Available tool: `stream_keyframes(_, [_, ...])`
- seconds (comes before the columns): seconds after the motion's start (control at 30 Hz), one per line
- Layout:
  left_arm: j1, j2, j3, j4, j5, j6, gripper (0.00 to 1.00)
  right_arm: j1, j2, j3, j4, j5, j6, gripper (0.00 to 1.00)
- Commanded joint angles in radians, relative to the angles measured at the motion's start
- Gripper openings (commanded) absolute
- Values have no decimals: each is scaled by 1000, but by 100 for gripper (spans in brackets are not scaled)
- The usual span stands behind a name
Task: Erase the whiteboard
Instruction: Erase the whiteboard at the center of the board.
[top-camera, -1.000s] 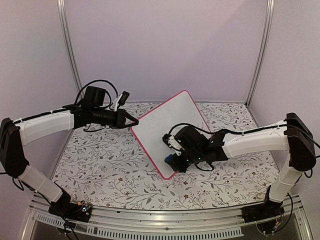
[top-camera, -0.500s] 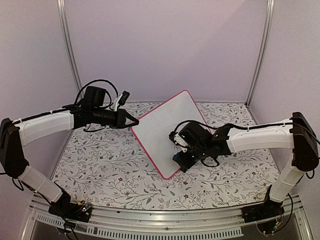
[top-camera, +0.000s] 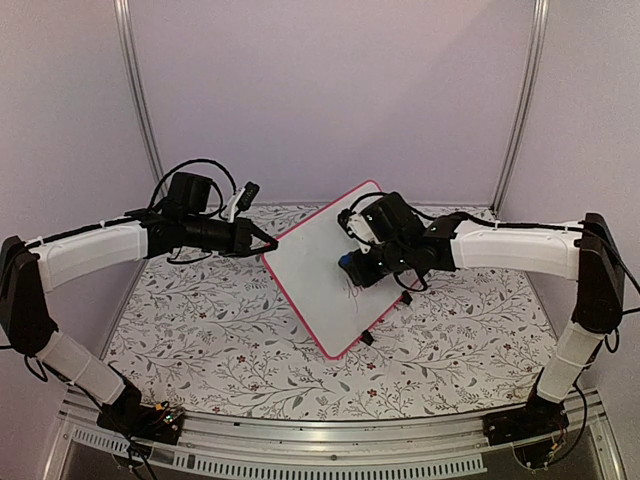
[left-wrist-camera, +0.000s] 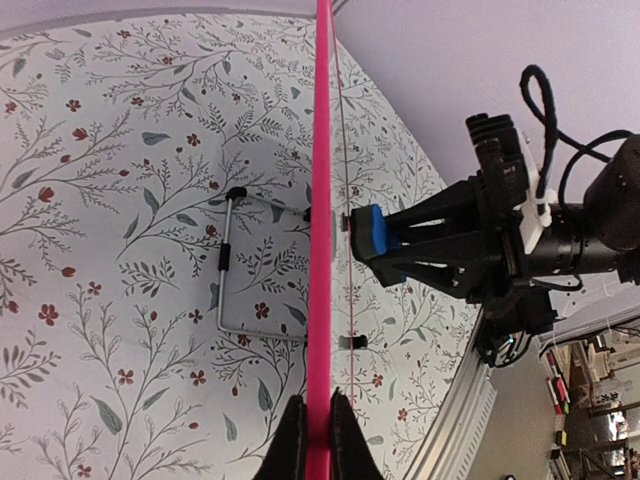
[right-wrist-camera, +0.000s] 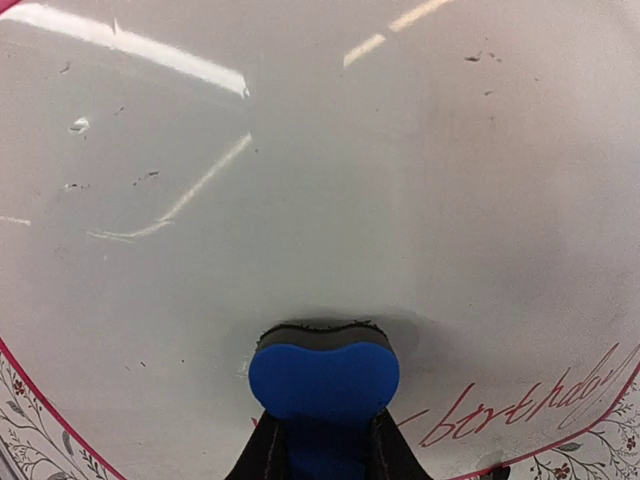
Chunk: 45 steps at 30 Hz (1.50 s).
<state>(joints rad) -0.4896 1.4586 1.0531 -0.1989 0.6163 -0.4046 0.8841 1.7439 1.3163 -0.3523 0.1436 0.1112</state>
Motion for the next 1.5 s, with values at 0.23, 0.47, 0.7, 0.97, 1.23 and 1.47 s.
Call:
stream_keyframes(0.23, [-16,-14,1,13,27,31,0,5,12,-69,33,-106,20,0])
stream_keyframes(0.47, [-16,-17,1,13,30,31,0,43,15,-139,8,-100,52,0])
stream_keyframes(0.7, [-15,-20,-1,16,32,29,0,69,-5,-199,-22,-92,87,0])
stream_keyframes(0.97, [-15,-17,-1,15,33,29,0,71,-45,-235,-59,-129,116,0])
stream_keyframes(1.23, [-15,-11,-1,17,36,27,0,69,-94,-142,-107,-79,84,0])
stream_keyframes(1.47, [-16,-12,-2,17,32,27,0,40,-80,38,-145,-21,5,0])
